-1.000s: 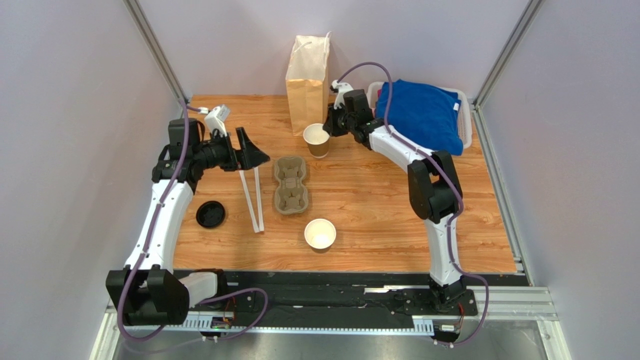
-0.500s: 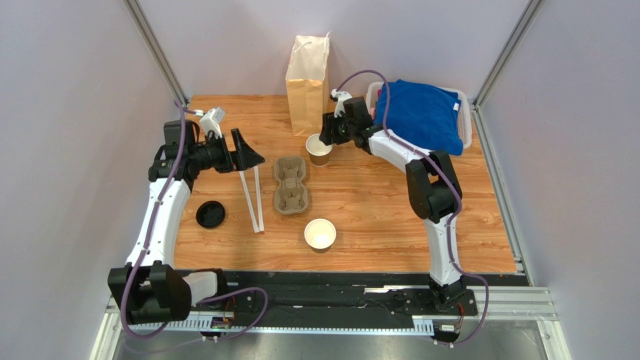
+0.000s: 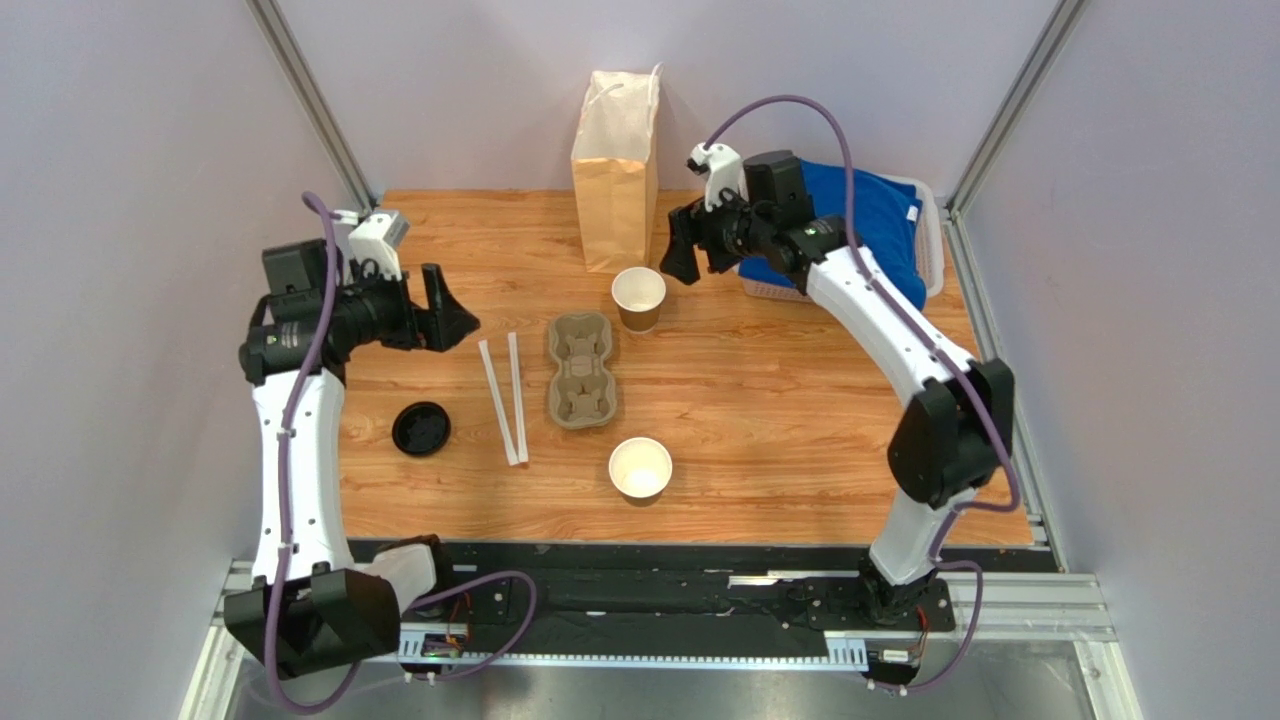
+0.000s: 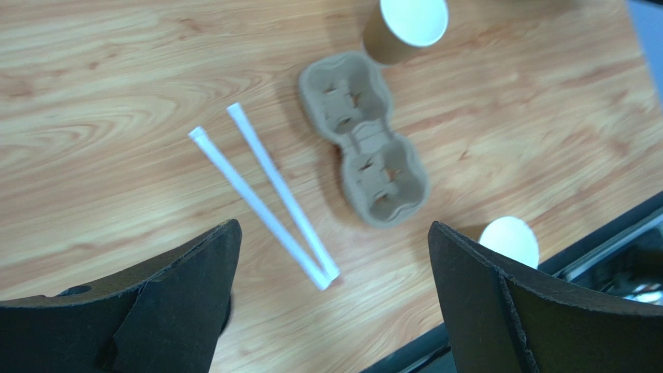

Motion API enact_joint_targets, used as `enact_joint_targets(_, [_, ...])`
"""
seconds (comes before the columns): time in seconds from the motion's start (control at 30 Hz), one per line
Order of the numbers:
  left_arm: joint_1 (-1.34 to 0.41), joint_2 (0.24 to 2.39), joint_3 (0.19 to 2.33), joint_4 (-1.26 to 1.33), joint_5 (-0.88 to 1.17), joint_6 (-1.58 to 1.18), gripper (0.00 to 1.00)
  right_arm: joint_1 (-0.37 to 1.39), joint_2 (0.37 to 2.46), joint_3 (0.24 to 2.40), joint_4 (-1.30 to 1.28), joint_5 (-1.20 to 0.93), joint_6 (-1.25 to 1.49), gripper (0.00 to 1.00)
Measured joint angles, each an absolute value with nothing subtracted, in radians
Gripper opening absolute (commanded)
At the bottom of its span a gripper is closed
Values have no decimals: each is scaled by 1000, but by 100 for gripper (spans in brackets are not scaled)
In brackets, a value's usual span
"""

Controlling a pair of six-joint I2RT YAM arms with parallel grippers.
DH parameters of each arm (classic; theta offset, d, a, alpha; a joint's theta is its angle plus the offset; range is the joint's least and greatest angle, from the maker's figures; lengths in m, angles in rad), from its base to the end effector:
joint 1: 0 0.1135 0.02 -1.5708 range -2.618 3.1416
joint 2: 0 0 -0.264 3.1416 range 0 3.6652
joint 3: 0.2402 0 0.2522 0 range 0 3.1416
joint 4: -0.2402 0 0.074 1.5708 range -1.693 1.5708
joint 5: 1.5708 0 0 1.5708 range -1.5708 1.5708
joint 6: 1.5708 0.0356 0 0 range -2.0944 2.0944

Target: Pack the takeout coffee

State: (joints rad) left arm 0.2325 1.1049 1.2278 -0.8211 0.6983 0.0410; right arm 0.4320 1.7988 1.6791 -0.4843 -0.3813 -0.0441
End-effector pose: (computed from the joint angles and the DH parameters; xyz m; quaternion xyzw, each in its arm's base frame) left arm 0.2142 0.0272 0.3738 0.0625 0.8616 -0.2530 0.4357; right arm 0.3742 0.1871 0.3402 -0.2906 0.8241 0.2526 0.4155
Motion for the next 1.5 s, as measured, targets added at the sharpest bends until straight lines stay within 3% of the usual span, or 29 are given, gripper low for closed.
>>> enact_joint_targets(0.27, [438,1225,1313,-1115,657,392,98,635,1643,1569,-822,-389,-216,71])
enact_joint_targets(0.5, [465,1289,1184,-1145,483,536,65,754,1729,1489,-966,-315,-212,68])
enact_joint_targets(0.6, [465,1333,1145,-1140,461,581,59,770,1736,1486,-981,-290,-203,68])
enact_joint_targets(1.0, [375,1441,1033,-1023,390,646,63,783,1741,1486,-999,-287,-172,62])
enact_joint_targets(1.3, [360,1451,999,-968,383,645,64,831,1785,1486,-997,-277,-156,45])
enact_joint_targets(1.47, [360,1451,995,-953,383,643,64,850,1822,1486,-997,-271,-150,20])
enact_joint_targets(1.5, [360,1451,995,-949,384,642,63,851,1826,1486,-997,-270,-150,11])
